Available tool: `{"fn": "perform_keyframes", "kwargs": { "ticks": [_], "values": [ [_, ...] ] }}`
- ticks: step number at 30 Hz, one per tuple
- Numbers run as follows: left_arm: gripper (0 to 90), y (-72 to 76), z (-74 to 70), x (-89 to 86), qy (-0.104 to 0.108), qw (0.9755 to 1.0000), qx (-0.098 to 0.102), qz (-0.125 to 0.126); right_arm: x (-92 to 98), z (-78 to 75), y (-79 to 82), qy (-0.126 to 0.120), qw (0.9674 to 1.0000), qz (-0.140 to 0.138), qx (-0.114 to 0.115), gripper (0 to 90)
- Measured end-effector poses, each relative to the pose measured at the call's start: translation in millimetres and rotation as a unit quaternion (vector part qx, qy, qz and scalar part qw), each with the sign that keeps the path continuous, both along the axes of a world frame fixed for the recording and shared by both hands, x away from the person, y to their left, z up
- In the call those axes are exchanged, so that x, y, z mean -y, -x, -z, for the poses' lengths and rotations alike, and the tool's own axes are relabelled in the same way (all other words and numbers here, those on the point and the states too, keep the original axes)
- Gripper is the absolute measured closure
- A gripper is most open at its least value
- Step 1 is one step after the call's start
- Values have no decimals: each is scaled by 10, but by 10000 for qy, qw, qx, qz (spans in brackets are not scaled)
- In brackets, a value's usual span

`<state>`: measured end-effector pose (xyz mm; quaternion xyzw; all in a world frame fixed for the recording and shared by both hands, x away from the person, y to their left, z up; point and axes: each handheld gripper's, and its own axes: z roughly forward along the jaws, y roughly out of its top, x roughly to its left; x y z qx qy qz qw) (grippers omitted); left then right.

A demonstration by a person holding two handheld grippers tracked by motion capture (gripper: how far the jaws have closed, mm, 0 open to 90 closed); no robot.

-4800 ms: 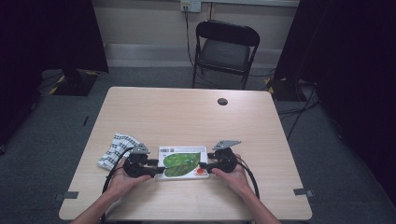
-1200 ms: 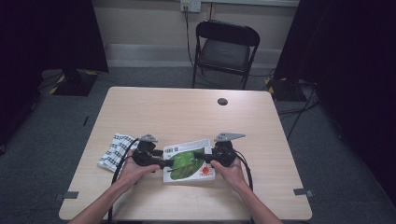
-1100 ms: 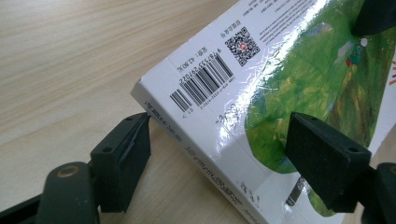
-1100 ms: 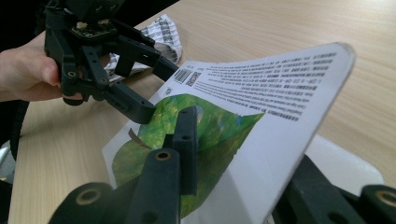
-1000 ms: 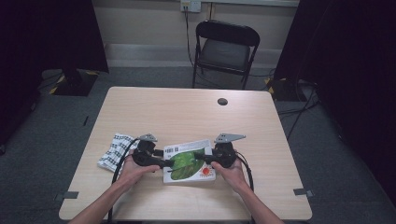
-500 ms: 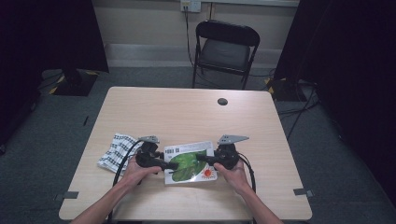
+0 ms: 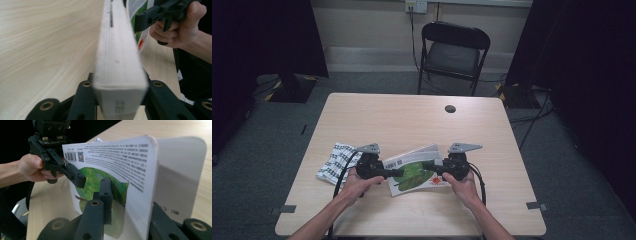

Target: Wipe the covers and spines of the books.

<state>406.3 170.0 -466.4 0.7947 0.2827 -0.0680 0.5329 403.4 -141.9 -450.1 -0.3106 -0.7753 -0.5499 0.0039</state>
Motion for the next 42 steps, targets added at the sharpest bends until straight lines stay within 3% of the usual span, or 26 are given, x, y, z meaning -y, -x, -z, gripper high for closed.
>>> {"fn": "perform_keyframes", "kwargs": {
  "ticks": [4,10,17,26,30,40,42],
  "values": [
    [742,35,-65,-22,62,10000,45,-34,-15,-41,6,-32,9999,-26,115,792],
    [741,82,-193,11,-19,9992,357,-154,12,-97,14,-49,9997,9,257,758],
    [752,125,-283,3,-1,9983,550,-169,68,-177,35,37,9983,304,487,648],
    [753,149,-312,-1,80,9979,558,-305,-13,-246,100,376,9936,593,881,576],
    [753,161,-323,28,152,9979,511,-363,-17,-273,126,396,9908,757,1050,535],
    [751,173,-324,97,304,9976,360,-505,-22,-288,154,371,9860,1078,1216,435],
    [751,174,-317,105,314,9976,300,-533,-32,-290,164,467,9824,1251,1307,393]
  ]
}}
